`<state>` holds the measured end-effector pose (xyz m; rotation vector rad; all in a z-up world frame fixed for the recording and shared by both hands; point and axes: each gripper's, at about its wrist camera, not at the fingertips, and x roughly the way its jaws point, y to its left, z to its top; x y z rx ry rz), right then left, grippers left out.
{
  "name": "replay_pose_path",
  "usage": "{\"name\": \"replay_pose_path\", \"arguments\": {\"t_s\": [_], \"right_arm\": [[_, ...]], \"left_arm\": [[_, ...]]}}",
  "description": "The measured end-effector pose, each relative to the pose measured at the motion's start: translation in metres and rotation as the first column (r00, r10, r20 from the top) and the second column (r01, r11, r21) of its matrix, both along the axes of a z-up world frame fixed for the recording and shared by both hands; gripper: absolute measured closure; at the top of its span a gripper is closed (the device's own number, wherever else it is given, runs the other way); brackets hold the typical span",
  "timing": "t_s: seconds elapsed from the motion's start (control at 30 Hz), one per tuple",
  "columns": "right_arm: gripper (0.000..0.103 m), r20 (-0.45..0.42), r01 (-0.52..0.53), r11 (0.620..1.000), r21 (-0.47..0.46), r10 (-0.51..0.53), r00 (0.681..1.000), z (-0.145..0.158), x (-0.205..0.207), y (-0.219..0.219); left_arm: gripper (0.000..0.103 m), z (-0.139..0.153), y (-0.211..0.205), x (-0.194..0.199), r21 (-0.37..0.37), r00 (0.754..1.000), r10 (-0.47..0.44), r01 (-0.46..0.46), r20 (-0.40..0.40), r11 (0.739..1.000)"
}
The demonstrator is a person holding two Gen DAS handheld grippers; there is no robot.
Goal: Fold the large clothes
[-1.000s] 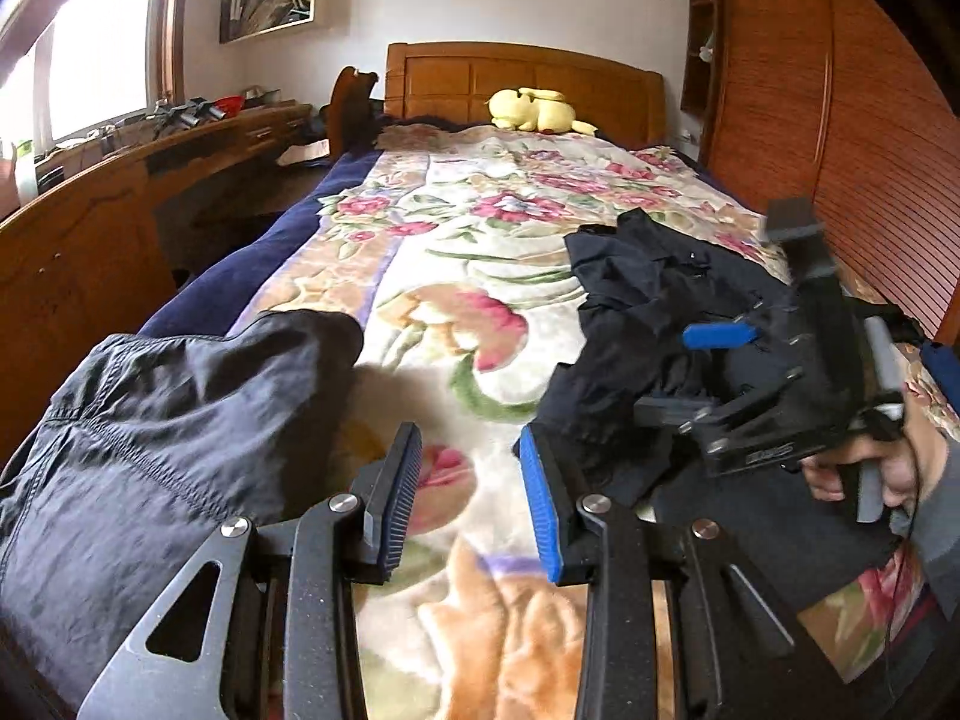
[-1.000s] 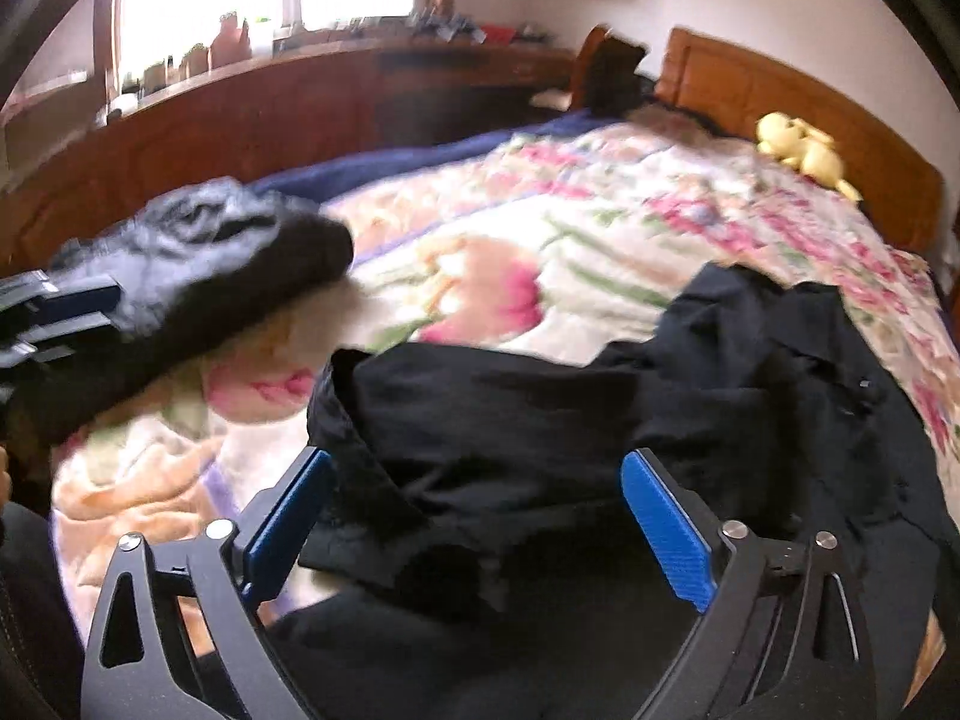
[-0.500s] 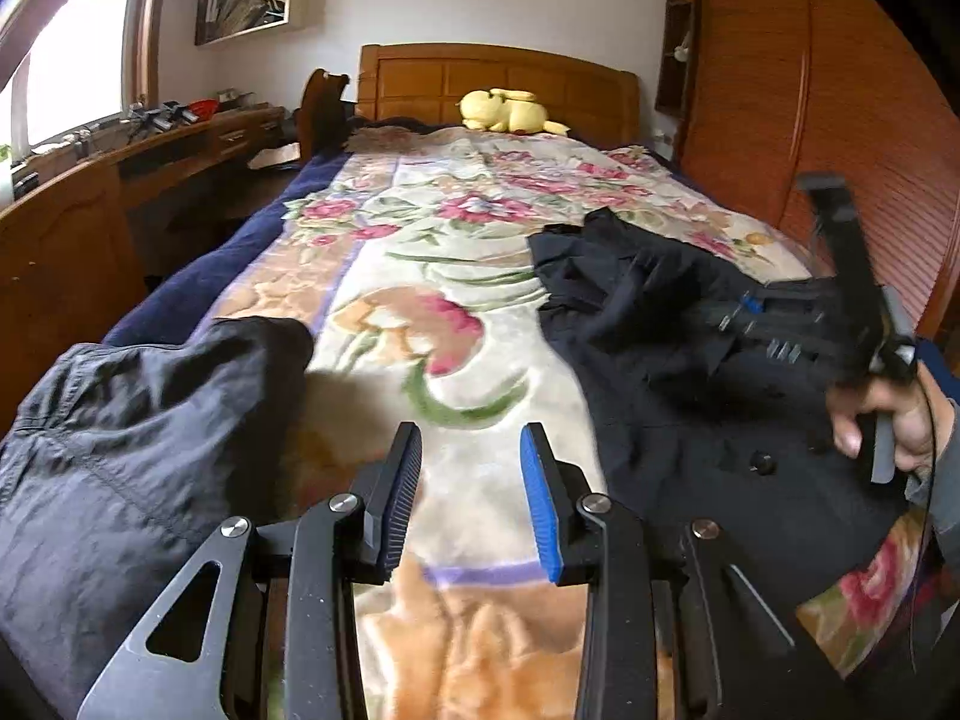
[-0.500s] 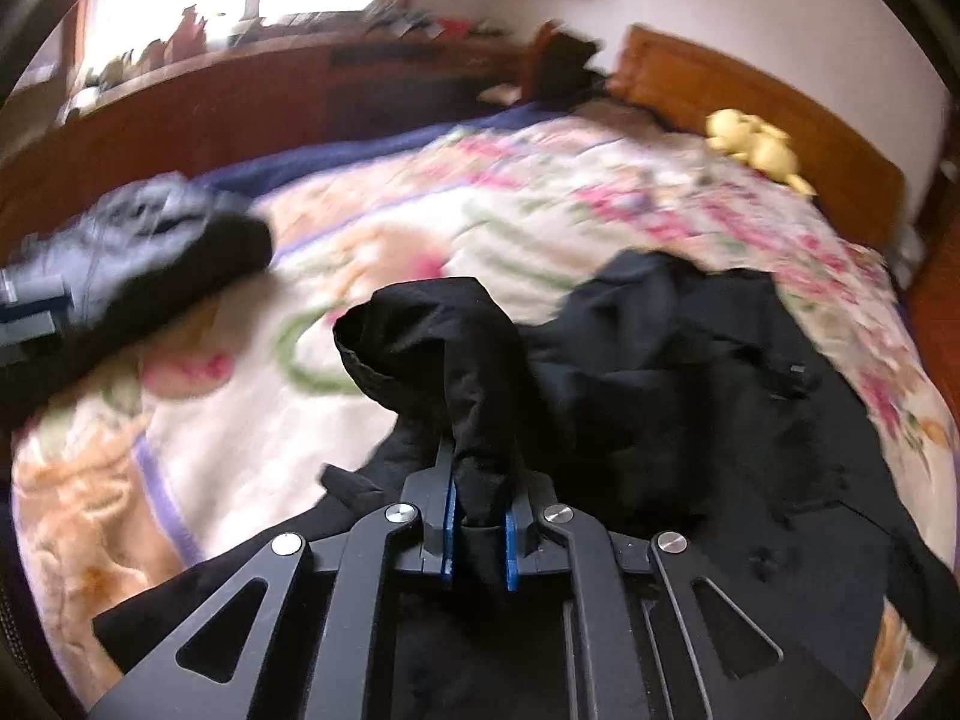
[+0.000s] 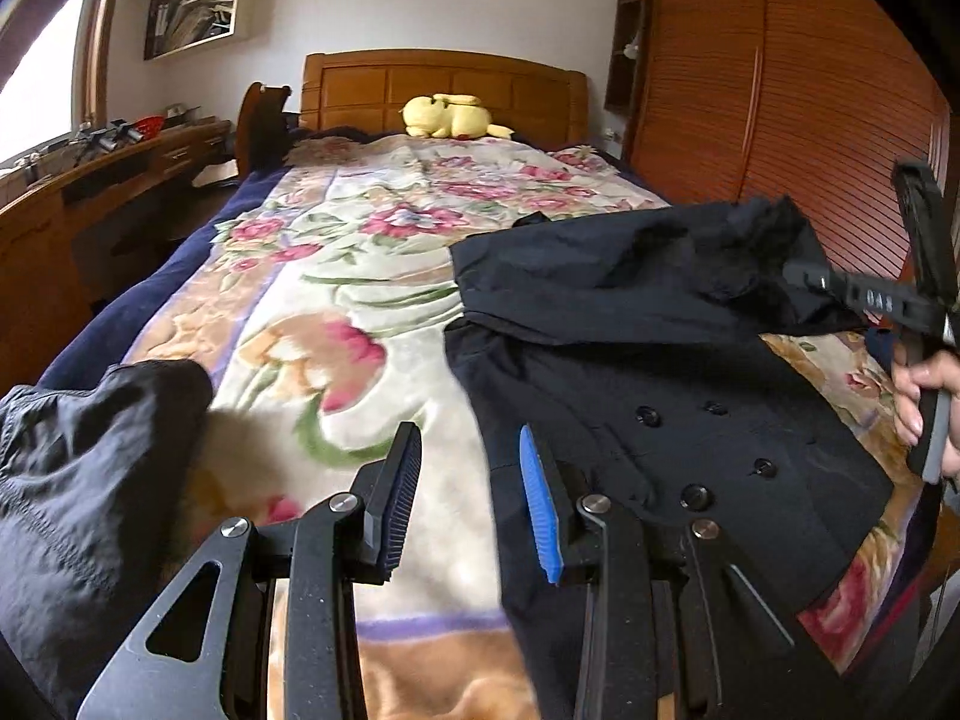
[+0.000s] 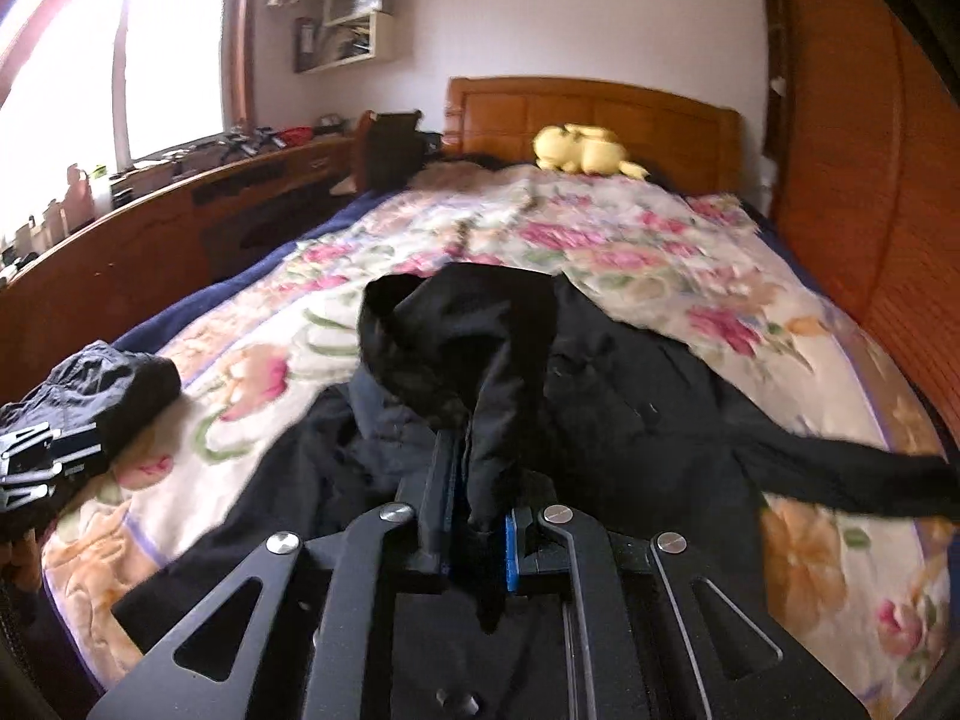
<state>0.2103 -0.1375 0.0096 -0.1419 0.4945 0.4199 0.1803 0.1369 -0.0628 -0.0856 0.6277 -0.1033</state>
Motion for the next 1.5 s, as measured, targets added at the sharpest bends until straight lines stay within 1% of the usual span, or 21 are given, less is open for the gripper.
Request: {"name": "replay_pose_path", "arguments": {"t_s": [0.03, 0.07, 0.1, 0.13, 0.2, 0.27, 0.3, 0.37, 0.47, 0.53, 0.7, 0.77, 0.97, 1.0, 1.03, 1.1, 1.13, 1.17, 1.3, 1.4, 1.5], "right_arm": [[0.09, -0.019, 0.007, 1.0, -0.013, -0.007, 1.0, -0.005, -0.002, -0.002], [0.085, -0.033, 0.013, 1.0, -0.028, -0.014, 0.999, -0.009, -0.005, -0.003], [0.077, -0.045, 0.022, 0.998, -0.051, -0.024, 0.999, -0.012, -0.008, -0.003], [0.072, -0.056, 0.036, 0.997, -0.074, -0.04, 0.998, -0.016, -0.011, -0.005], [0.049, -0.061, 0.057, 0.994, -0.089, -0.063, 0.996, -0.02, -0.014, -0.008], [0.04, -0.065, 0.071, 0.991, -0.109, -0.079, 0.995, -0.026, -0.019, -0.012], [0.038, -0.07, 0.077, 0.99, -0.117, -0.086, 0.994, -0.028, -0.021, -0.014], [0.038, -0.081, 0.078, 0.989, -0.122, -0.089, 0.993, -0.027, -0.021, -0.009], [0.038, -0.09, 0.043, 0.992, -0.118, -0.054, 0.994, -0.022, -0.013, -0.006], [0.038, -0.089, 0.014, 0.992, -0.123, -0.025, 0.996, -0.024, -0.011, -0.003], [0.038, -0.113, -0.043, 0.987, -0.152, 0.026, 0.993, -0.038, 0.006, 0.007], [0.038, -0.139, -0.065, 0.985, -0.161, 0.043, 0.989, -0.042, 0.02, 0.016], [0.038, -0.205, -0.107, 0.967, -0.232, 0.059, 0.977, -0.063, 0.052, 0.045], [0.038, -0.206, -0.105, 0.961, -0.257, 0.052, 0.977, -0.066, 0.055, 0.048], [0.04, -0.185, -0.088, 0.949, -0.303, 0.032, 0.982, -0.069, 0.058, 0.051], [0.067, -0.155, -0.077, 0.933, -0.351, 0.023, 0.988, -0.068, 0.062, 0.052], [0.076, -0.155, -0.07, 0.934, -0.351, 0.016, 0.988, -0.066, 0.065, 0.05], [0.094, -0.148, -0.058, 0.935, -0.35, 0.006, 0.989, -0.063, 0.068, 0.046], [0.097, -0.079, 0.0, 0.949, -0.315, -0.026, 0.997, -0.043, 0.066, 0.025], [0.097, -0.035, 0.053, 0.966, -0.255, -0.064, 0.997, -0.026, 0.057, -0.002], [0.097, -0.005, 0.109, 0.971, -0.212, -0.113, 0.994, -0.022, 0.046, -0.026]], "left_arm": [[0.068, 0.001, -0.003, 0.002, 0.001, 1.0, -0.006, 0.006, 0.002, 1.0], [0.068, 0.002, -0.005, 0.002, 0.002, 1.0, -0.012, 0.012, 0.005, 1.0], [0.068, 0.003, -0.008, 0.003, 0.002, 1.0, -0.018, 0.018, 0.007, 1.0], [0.068, 0.004, -0.011, 0.004, 0.001, 1.0, -0.027, 0.027, 0.011, 1.0], [0.068, 0.005, -0.017, 0.005, 0.001, 0.999, -0.038, 0.037, 0.014, 0.999], [0.068, 0.006, -0.022, 0.006, 0.004, 0.999, -0.047, 0.047, 0.014, 0.999], [0.068, 0.005, -0.024, 0.006, 0.007, 0.999, -0.053, 0.053, 0.013, 0.999], [0.068, 0.004, -0.025, 0.006, 0.012, 0.998, -0.057, 0.056, 0.01, 0.998], [0.068, 0.004, -0.025, 0.005, 0.012, 0.998, -0.055, 0.055, 0.007, 0.998], [0.068, 0.004, -0.024, 0.005, 0.009, 0.999, -0.054, 0.054, 0.006, 0.999], [0.068, 0.004, -0.022, 0.007, 0.006, 0.999, -0.046, 0.046, 0.0, 0.999], [0.068, 0.003, -0.022, 0.008, 0.005, 0.999, -0.044, 0.044, -0.002, 0.999], [0.068, 0.001, -0.024, 0.009, 0.008, 0.999, -0.043, 0.043, -0.01, 0.999], [0.068, 0.001, -0.024, 0.01, 0.009, 0.999, -0.043, 0.043, -0.01, 0.999], [0.068, 0.001, -0.024, 0.01, 0.01, 0.999, -0.042, 0.043, -0.011, 0.999], [0.068, 0.001, -0.024, 0.009, 0.011, 0.999, -0.044, 0.044, -0.013, 0.999], [0.068, 0.001, -0.024, 0.009, 0.012, 0.999, -0.044, 0.044, -0.013, 0.999], [0.068, 0.002, -0.024, 0.009, 0.011, 0.999, -0.045, 0.045, -0.011, 0.999], [0.068, 0.002, -0.024, 0.009, 0.005, 0.999, -0.046, 0.046, -0.004, 0.999], [0.068, 0.001, -0.023, 0.008, 0.007, 0.999, -0.05, 0.05, -0.007, 0.999], [0.068, 0.001, -0.026, 0.008, 0.01, 0.998, -0.057, 0.057, -0.008, 0.998]]}}
